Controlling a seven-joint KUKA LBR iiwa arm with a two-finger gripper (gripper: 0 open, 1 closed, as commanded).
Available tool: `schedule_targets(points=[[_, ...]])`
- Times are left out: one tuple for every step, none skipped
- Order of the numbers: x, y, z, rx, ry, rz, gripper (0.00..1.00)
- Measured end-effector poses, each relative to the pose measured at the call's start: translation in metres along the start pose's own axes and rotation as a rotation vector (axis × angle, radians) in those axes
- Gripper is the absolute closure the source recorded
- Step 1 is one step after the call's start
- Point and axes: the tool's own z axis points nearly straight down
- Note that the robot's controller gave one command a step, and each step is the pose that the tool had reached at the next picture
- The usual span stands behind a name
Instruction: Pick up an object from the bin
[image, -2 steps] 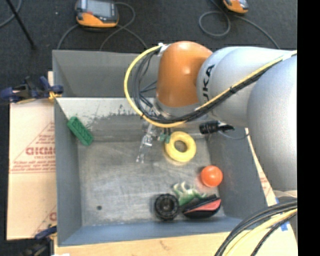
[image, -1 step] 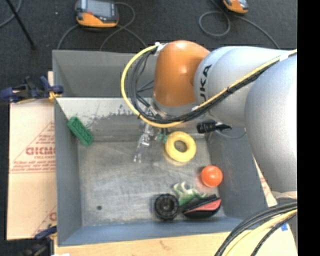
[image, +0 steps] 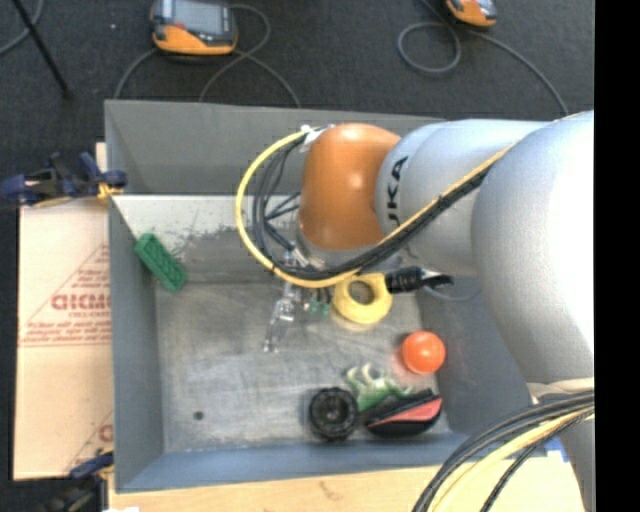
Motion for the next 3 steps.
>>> schedule_targets(points=[[-0.01,-0.017,0.022,-0.002,0.013,-0.032,0.0],[-0.028,-0.045,0.012,0.001,0.004,0.036,0.0],[-0.032,-0.062,0.007,-0.001,0.005,-0.027,0.0]])
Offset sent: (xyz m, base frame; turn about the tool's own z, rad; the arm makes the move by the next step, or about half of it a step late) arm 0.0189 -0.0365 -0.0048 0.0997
